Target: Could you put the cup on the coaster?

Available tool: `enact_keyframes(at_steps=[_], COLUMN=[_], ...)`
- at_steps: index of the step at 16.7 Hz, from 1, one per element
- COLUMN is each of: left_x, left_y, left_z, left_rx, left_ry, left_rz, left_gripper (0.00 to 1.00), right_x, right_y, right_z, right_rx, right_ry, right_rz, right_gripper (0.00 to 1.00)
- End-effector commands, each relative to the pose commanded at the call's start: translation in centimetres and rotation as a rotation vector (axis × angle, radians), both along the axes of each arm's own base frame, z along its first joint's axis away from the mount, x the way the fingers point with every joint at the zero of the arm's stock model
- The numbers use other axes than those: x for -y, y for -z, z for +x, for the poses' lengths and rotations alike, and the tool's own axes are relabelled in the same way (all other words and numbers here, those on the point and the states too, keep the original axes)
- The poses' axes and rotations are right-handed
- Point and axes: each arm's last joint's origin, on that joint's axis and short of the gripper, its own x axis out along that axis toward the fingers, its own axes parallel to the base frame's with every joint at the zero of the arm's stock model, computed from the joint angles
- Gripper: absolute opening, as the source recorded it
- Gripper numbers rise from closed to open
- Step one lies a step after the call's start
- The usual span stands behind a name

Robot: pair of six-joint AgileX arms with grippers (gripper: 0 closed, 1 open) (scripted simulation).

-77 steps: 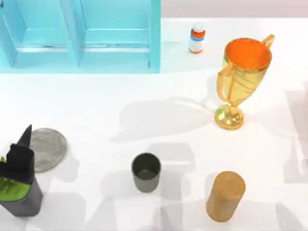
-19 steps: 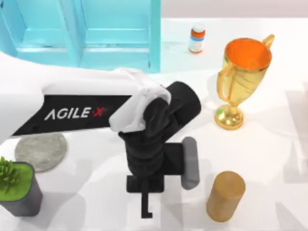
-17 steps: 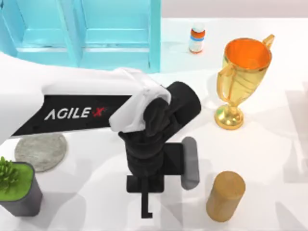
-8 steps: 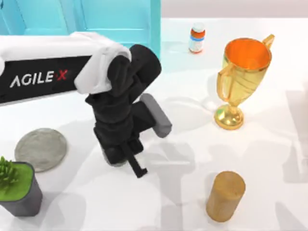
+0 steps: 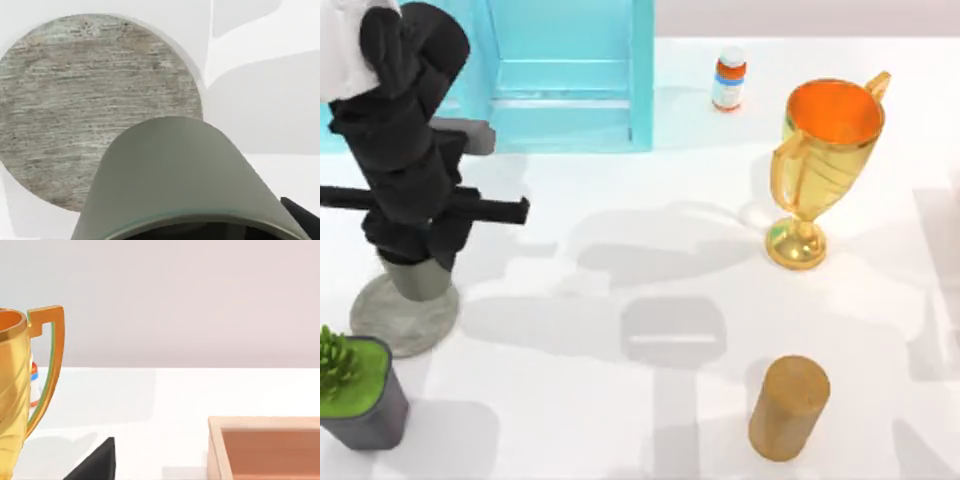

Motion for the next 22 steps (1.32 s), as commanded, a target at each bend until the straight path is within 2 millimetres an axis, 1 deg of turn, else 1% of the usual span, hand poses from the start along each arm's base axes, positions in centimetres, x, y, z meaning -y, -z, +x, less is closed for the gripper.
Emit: enact_keyframes(at_steps=[2,3,9,22], left_x=[-1.7,-2.1,-2.1,-2.5], left_y=[-0.9,-1.1,-0.8,2.9], left_z=[0.3,0.3,0.3,0.6], left_rx=[0.015,0.019,0.016,0.019], left_ry=[-0.109,-0.132,-0.13,-0.135], left_rz=[-0.01,-0.013,-0.011,-0.013], left_gripper=[0.0,0.0,0.0,0.0], right_x=[0.0,0.0,0.0,0.0], right_y=[0.0,0.0,0.0,0.0], right_z=[0.0,0.0,0.0,0.0], right_rx=[0.0,0.0,0.0,0.0], right_ry=[0.0,0.0,0.0,0.0], right_rz=[0.0,0.0,0.0,0.0], right_gripper=[1.0,1.0,1.0,1.0])
